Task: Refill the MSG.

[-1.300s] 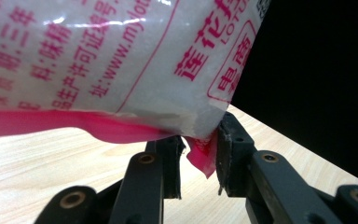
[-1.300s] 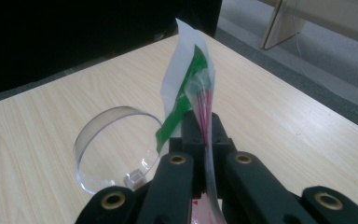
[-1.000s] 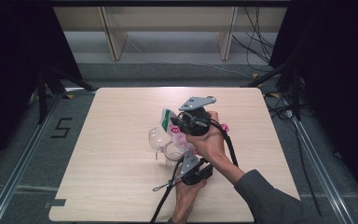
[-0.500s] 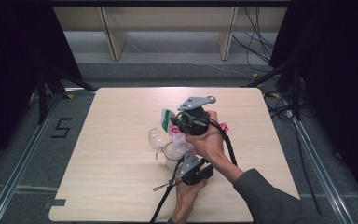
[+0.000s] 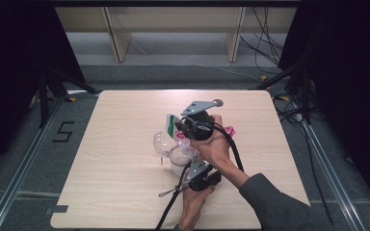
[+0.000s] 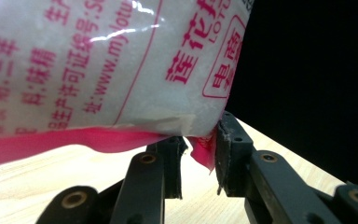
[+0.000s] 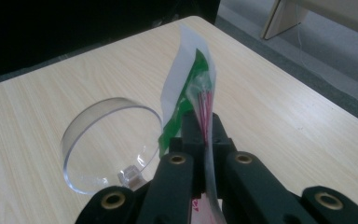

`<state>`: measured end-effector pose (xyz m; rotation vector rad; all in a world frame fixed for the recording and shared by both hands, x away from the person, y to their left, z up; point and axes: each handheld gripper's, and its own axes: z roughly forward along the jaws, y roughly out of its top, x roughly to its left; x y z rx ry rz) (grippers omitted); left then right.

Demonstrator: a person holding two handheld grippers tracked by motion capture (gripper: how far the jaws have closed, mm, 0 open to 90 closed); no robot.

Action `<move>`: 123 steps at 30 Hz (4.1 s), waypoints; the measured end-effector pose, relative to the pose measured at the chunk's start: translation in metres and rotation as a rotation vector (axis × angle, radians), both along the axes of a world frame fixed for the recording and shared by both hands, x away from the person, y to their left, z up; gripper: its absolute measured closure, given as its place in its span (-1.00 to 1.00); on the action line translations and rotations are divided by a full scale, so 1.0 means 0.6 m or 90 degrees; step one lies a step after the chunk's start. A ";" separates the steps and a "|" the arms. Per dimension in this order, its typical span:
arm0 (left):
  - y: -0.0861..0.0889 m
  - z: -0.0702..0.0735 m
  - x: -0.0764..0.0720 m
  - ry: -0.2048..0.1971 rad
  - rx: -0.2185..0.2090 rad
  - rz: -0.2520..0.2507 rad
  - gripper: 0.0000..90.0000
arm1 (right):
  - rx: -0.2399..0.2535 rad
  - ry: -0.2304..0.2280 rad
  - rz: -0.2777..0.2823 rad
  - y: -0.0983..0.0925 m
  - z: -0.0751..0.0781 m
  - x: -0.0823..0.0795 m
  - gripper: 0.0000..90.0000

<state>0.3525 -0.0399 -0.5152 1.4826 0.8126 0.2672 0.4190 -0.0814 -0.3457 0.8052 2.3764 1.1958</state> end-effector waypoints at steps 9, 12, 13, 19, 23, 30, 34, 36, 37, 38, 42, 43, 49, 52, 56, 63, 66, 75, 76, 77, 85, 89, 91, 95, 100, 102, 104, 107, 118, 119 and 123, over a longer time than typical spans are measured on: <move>0.000 0.000 -0.001 0.001 0.000 -0.001 0.63 | -0.005 0.005 0.000 0.003 -0.002 0.006 1.00; 0.001 0.002 -0.002 0.006 0.005 0.007 0.63 | -0.008 -0.001 0.004 0.003 -0.004 0.008 1.00; 0.001 0.001 -0.001 0.001 -0.002 0.002 0.63 | -0.009 0.002 0.002 0.003 -0.003 0.008 1.00; 0.001 0.001 -0.001 0.002 -0.002 0.002 0.63 | -0.002 0.001 -0.003 0.007 -0.006 0.007 1.00; 0.001 0.002 -0.002 0.005 -0.001 0.004 0.64 | 0.000 0.008 -0.004 0.005 -0.004 0.007 1.00; -0.001 0.000 -0.002 0.003 -0.007 -0.004 0.65 | -0.009 0.008 -0.002 0.007 -0.008 0.005 1.00; 0.001 0.000 -0.001 0.002 -0.001 -0.002 0.65 | -0.002 -0.002 -0.001 0.007 -0.011 0.006 1.00; -0.001 -0.001 -0.001 0.001 -0.006 0.002 0.65 | -0.002 0.012 -0.004 0.006 -0.008 0.006 1.00; 0.000 0.000 -0.001 0.005 -0.002 -0.004 0.65 | -0.004 0.008 -0.006 0.005 -0.008 0.007 1.00; 0.000 0.003 -0.005 0.013 0.010 0.010 0.65 | -0.009 0.013 -0.006 0.006 -0.009 0.006 1.00; 0.001 0.001 -0.001 0.002 -0.004 0.002 0.65 | -0.005 0.004 0.001 0.007 -0.009 0.008 1.00; 0.002 0.002 -0.003 0.007 0.004 0.004 0.65 | 0.002 0.011 -0.007 0.007 -0.008 0.007 1.00; 0.001 0.001 -0.003 0.003 -0.005 0.000 0.66 | -0.001 -0.002 -0.004 0.007 -0.009 0.009 1.00; 0.001 0.002 -0.003 0.003 -0.007 -0.001 0.66 | -0.002 -0.008 -0.003 0.007 -0.009 0.010 1.00; 0.001 0.003 -0.005 0.010 0.002 0.005 0.66 | -0.009 0.002 -0.006 0.010 -0.010 0.006 1.00; 0.000 0.002 -0.001 0.000 -0.015 0.000 0.66 | -0.010 0.009 -0.005 0.010 -0.009 0.007 1.00; 0.000 0.001 -0.001 0.002 -0.018 -0.003 0.66 | -0.009 0.008 -0.008 0.014 -0.011 0.005 1.00; 0.001 0.002 -0.001 0.004 -0.016 0.002 0.66 | -0.023 0.006 0.008 0.018 -0.010 0.001 1.00; 0.001 0.002 -0.001 0.004 -0.016 0.002 0.66 | -0.021 -0.003 0.004 0.020 -0.012 0.001 1.00; 0.001 0.003 -0.001 0.003 -0.017 0.002 0.66 | -0.029 -0.006 0.014 0.020 -0.012 0.002 1.00; 0.002 0.002 -0.001 0.003 -0.024 -0.004 0.66 | -0.033 0.001 0.008 0.024 -0.013 0.000 1.00; 0.006 0.003 0.000 0.001 -0.017 -0.005 0.67 | -0.029 0.001 0.013 0.024 -0.011 -0.002 1.00; 0.006 0.003 0.000 0.003 -0.015 -0.008 0.67 | -0.028 0.006 0.009 0.023 -0.009 -0.002 1.00; 0.004 0.005 -0.003 0.008 -0.006 0.002 0.67 | -0.037 0.007 0.009 0.024 -0.011 -0.002 1.00; 0.003 0.004 -0.002 0.006 -0.010 -0.001 0.67 | -0.034 0.001 0.007 0.022 -0.011 0.000 1.00; 0.002 0.004 -0.001 0.001 -0.015 0.003 0.67 | -0.029 0.005 0.000 0.023 -0.012 0.000 1.00; 0.005 0.002 0.001 0.001 -0.018 -0.004 0.67 | -0.020 -0.002 0.003 0.022 -0.011 0.002 1.00; 0.004 0.003 0.000 0.000 -0.024 -0.005 0.67 | -0.037 0.009 0.005 0.025 -0.013 0.000 1.00; 0.004 0.003 0.000 -0.005 -0.019 -0.002 0.67 | -0.025 0.000 -0.006 0.022 -0.010 0.007 1.00; 0.004 0.004 0.000 -0.005 -0.021 -0.002 0.67 | -0.025 -0.015 -0.005 0.022 -0.010 0.009 1.00; 0.005 0.005 -0.001 -0.004 -0.016 0.003 0.68 | -0.025 -0.013 -0.012 0.021 -0.008 0.011 1.00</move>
